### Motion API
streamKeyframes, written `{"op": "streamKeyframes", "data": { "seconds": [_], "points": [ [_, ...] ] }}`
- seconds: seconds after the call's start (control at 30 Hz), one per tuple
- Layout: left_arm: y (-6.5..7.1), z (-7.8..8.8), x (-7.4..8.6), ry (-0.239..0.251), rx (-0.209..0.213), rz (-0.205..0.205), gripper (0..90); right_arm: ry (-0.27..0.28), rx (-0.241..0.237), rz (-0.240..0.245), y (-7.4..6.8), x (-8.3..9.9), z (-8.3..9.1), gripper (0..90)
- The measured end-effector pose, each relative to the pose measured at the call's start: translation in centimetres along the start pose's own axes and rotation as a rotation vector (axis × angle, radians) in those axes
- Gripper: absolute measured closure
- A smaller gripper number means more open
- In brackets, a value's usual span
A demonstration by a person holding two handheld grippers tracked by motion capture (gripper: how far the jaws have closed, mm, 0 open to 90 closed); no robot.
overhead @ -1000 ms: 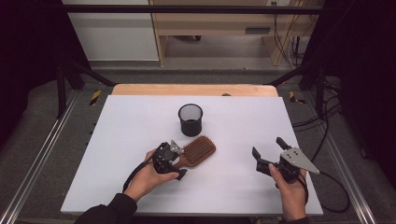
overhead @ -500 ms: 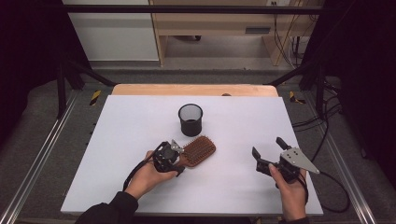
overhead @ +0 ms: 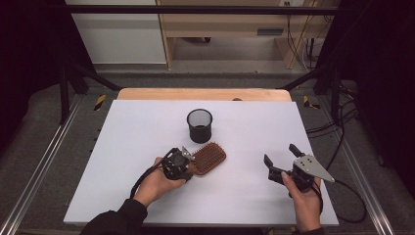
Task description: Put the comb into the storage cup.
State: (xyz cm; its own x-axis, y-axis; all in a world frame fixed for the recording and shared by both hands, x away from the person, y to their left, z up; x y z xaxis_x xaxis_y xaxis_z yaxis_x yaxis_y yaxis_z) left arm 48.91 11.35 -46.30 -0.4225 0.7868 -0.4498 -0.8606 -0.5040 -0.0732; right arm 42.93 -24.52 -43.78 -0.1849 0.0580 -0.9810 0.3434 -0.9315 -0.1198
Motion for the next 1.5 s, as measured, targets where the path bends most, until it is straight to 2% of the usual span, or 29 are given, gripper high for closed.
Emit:
{"op": "streamKeyframes", "data": {
  "seconds": [0.2,0.4,0.5,0.6,0.87,0.97,1.2,1.5],
  "points": [
    [-0.2,-0.1,-0.3,-0.031,0.009,-0.002,71.9,0.0,-0.001,0.002,-0.1,0.0,0.0,6.4],
    [-0.3,-0.1,-0.9,-0.074,0.022,-0.002,72.9,-0.001,-0.004,0.003,-0.1,0.0,-0.1,6.4],
    [-0.3,-0.1,-0.8,-0.066,0.022,0.001,72.9,-0.001,-0.005,0.004,-0.1,0.0,-0.1,6.3],
    [0.0,0.0,-0.4,-0.035,-0.002,-0.015,72.9,0.0,-0.003,0.001,0.0,0.0,0.0,6.3],
    [0.1,0.4,-0.1,-0.028,-0.035,-0.022,72.9,0.001,-0.004,-0.001,0.0,0.0,0.0,6.3],
    [-0.1,0.7,0.2,-0.01,-0.041,-0.01,72.9,0.001,-0.003,-0.003,0.0,0.0,0.0,6.3],
    [0.1,2.1,0.8,0.039,-0.06,-0.017,72.9,-0.002,-0.006,0.002,-0.1,0.0,-0.1,6.3],
    [0.6,3.3,1.6,0.19,-0.118,0.011,72.9,-0.045,-0.055,-0.017,-0.7,0.3,-0.5,4.7]
  ]
}}
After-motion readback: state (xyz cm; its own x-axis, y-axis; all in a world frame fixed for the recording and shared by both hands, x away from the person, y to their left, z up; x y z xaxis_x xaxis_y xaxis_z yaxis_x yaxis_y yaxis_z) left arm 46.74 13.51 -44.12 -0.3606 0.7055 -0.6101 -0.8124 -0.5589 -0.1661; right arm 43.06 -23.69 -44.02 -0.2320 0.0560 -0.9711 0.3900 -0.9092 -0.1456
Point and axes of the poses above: each handheld gripper's, and its own axes: z roughly backward along the jaws, x roughly out of its underside, y roughly to its right, the point moved 1 cm from there along -z, roughly forward along the jaws, and after that the axes turned 8 degrees about -z, right-handed, at the moved point
